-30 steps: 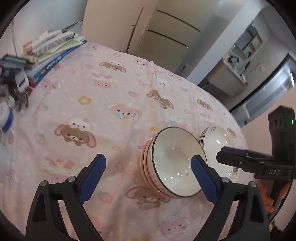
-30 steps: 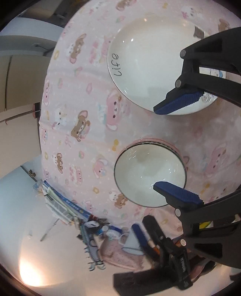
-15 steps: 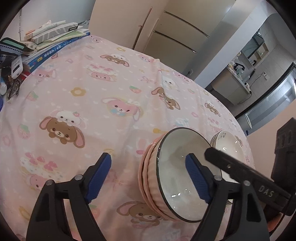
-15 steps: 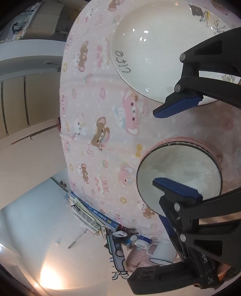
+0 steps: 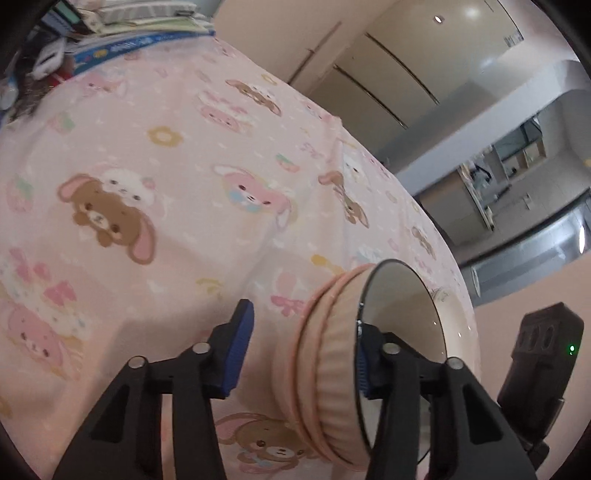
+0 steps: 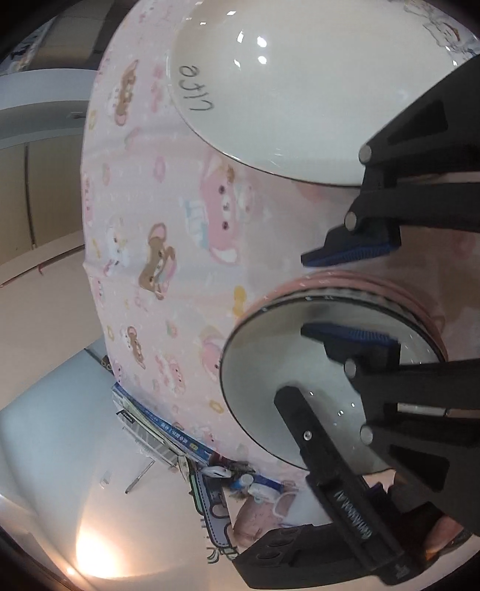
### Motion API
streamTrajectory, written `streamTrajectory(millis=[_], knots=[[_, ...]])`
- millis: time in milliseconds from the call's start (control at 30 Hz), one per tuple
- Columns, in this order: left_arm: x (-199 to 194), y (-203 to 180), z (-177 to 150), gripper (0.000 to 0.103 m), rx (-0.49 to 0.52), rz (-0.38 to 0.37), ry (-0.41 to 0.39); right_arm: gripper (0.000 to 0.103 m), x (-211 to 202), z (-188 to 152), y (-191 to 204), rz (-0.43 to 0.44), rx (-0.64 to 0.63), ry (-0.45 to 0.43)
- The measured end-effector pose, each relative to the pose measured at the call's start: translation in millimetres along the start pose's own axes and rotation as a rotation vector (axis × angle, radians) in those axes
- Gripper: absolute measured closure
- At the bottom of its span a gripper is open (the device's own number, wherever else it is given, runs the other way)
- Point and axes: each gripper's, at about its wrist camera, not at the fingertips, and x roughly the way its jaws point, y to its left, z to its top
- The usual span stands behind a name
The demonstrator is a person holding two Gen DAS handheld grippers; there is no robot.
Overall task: Organize plates and bowls
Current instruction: 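Lift and carry the bowl stack over the 'life' plate stack with both tools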
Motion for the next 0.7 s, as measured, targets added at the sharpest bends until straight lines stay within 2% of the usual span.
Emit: streamTrajectory(millis=[133, 167, 267, 333, 400, 633, 700], knots=[[13.3, -3.4, -3.7, 0.061, -0.005, -0.029, 0.047, 0.075, 0.6, -0.4, -0.9, 0.006, 0.016, -0.01], [17.2, -3.4, -4.7, 0.058, -0.016, -0.041, 0.064, 0.075, 1.1, -0.7, 0.6, 0.004, 0.003, -0.014], [16.9, -7.4, -8.8, 0.057, 0.003, -0.03, 0.036, 0.074, 2.3, -0.9, 6.7, -0.011, -0.046, 0.007], [16.0, -7.2, -10.3, 0.057, 0.011, -0.034, 0.031, 0.064, 5.7, -0.7, 14.7, -0.014, -0.126, 0.038], [15.4, -6.9, -9.7, 0.058, 0.014, -0.036, 0.036, 0.062, 6.2, -1.1, 19.1, -0.025, -0.161, 0.045], [14.2, -12.2, -10.9, 0.059, 0.066, -0.017, 0.052, 0.074, 0.9, -0.2, 4.2, 0.019, -0.067, 0.044], [13.5, -11.6, -11.7, 0.06, 0.067, -0.023, 0.058, 0.075, -0.9, -3.6, 5.0, 0.02, -0.087, 0.028]])
